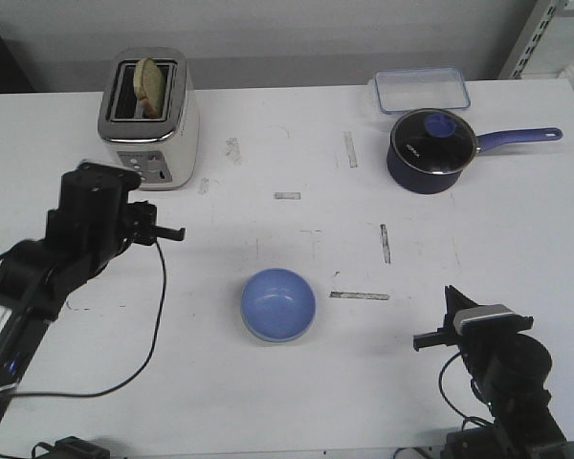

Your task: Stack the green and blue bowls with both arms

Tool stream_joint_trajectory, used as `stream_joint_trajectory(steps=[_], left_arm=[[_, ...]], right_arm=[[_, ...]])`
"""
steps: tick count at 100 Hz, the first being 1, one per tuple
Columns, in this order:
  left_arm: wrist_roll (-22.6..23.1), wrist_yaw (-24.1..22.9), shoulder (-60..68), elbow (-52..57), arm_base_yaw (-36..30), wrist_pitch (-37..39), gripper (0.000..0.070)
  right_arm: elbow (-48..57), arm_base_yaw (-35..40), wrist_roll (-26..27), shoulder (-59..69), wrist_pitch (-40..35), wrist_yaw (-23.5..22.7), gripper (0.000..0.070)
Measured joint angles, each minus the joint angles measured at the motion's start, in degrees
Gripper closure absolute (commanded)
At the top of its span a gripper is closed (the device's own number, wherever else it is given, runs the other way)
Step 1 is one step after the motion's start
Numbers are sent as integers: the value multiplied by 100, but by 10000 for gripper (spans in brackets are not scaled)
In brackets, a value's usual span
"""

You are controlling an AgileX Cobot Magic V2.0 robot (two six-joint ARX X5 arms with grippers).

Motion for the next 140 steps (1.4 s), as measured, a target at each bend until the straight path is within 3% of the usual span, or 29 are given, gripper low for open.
stream_joint_trajectory(steps=[30,52,140], left_arm=[[129,-2,-2514,-3145,1099,1692,699],[61,-4,-4116,-4555,1943,1912,699],[142,-2,-5123,-4774,2100,1963,698]], right_arm=[[0,-2,-2,0,0,0,700],[0,0,-2,0,0,0,700],[0,0,-2,0,2,0,700]])
